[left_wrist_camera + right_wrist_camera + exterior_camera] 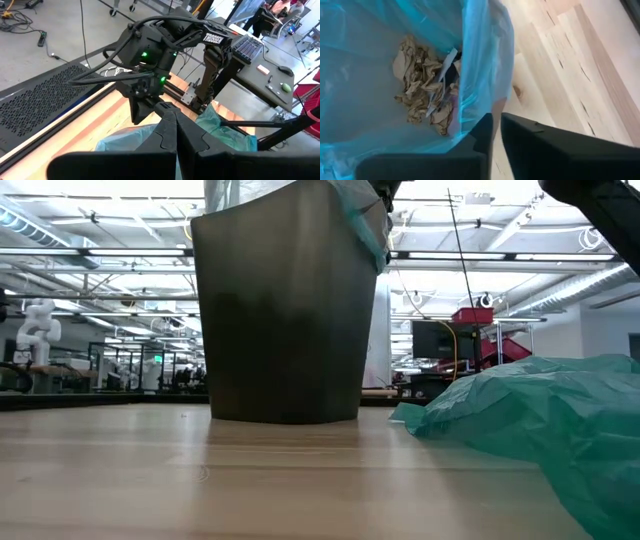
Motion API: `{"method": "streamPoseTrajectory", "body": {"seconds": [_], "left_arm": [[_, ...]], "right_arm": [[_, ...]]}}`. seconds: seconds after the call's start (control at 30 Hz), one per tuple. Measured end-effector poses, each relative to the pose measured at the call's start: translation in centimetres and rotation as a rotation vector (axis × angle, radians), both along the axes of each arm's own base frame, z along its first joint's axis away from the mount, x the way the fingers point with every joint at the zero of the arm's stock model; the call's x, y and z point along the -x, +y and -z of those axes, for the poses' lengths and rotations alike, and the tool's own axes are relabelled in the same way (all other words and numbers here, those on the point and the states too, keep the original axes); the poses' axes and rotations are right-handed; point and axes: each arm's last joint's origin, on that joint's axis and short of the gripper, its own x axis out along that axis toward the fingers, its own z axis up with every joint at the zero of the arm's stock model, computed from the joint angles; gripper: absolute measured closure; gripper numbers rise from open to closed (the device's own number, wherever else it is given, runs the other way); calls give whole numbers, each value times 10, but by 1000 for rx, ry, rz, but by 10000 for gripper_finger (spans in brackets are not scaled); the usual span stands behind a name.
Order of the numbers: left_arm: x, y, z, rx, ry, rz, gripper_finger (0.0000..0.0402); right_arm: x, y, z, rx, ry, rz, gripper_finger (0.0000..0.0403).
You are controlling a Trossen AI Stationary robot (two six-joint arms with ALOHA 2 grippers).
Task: Place trash/remove bag and relplace
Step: Remove the light blue trash bag from the black trash bin
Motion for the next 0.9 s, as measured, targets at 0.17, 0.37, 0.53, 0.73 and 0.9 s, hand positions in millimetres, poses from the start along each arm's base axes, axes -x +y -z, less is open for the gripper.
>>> {"method": "streamPoseTrajectory", "body": {"seconds": [0.17,0.37,0.53,0.73,0.9], "left_arm": [[0,0,0,0,0,0,402],[0,0,0,0,0,0,402],[0,0,0,0,0,0,402],[0,0,0,2,0,6,402],[0,0,0,0,1,7,402]], "right_arm": [[-4,-1,6,-6,15,11,316],[-10,-3,14,-20,20,14,313],[-17,-3,24,-19,43,-16,391],[-17,3,20,-12,30,-32,402],[1,9,-11,11,-45,3,403]]}}
